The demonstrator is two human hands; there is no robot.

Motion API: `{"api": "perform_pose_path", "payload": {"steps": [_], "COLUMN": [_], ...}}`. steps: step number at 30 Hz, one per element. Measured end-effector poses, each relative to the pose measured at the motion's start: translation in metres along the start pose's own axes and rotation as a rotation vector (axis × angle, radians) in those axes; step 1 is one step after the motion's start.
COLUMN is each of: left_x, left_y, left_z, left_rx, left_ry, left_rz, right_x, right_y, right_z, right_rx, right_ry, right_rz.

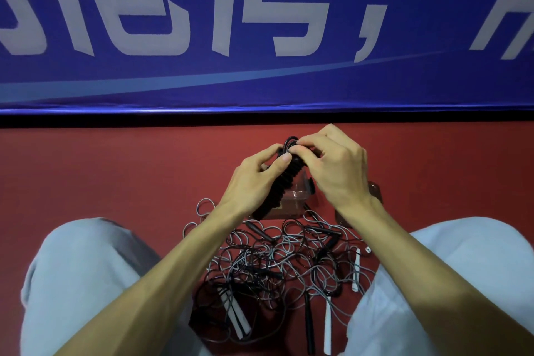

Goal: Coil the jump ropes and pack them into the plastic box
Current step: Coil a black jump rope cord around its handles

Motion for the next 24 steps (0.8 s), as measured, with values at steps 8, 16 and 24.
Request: {"api": "perform_pose_path", "payload": {"steps": [8, 16, 24], "left_x": [0.013, 0.011, 0.008], "left_y": [-0.002, -0.004, -0.005], "left_z": [-0.007, -0.007, -0.004], "left_rx": [0.064, 0.048, -0.028], "left_ry": [-0.015, -0.050, -0.126], "left_rz": [0.052, 0.025, 0.027], "right_x": [-0.020, -0.022, -0.011], "right_y": [-0.001, -0.002, 0.001], "right_z": [0.008, 0.010, 0.008], "right_rx": [0.010, -0.016, -0.045], "right_ry": [-0.105, -0.058, -0.014], "right_rz": [-0.189, -0.277, -0.082]}}
Point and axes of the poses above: each hand's wrist, its own y-axis away from the middle knuckle, its own x-axis out of the back of the hand, z = x × y, the point moved 8 cm from there along -y, towards the middle knuckle, and after that the axes turned 4 degrees about -z, right-handed, at the moved point
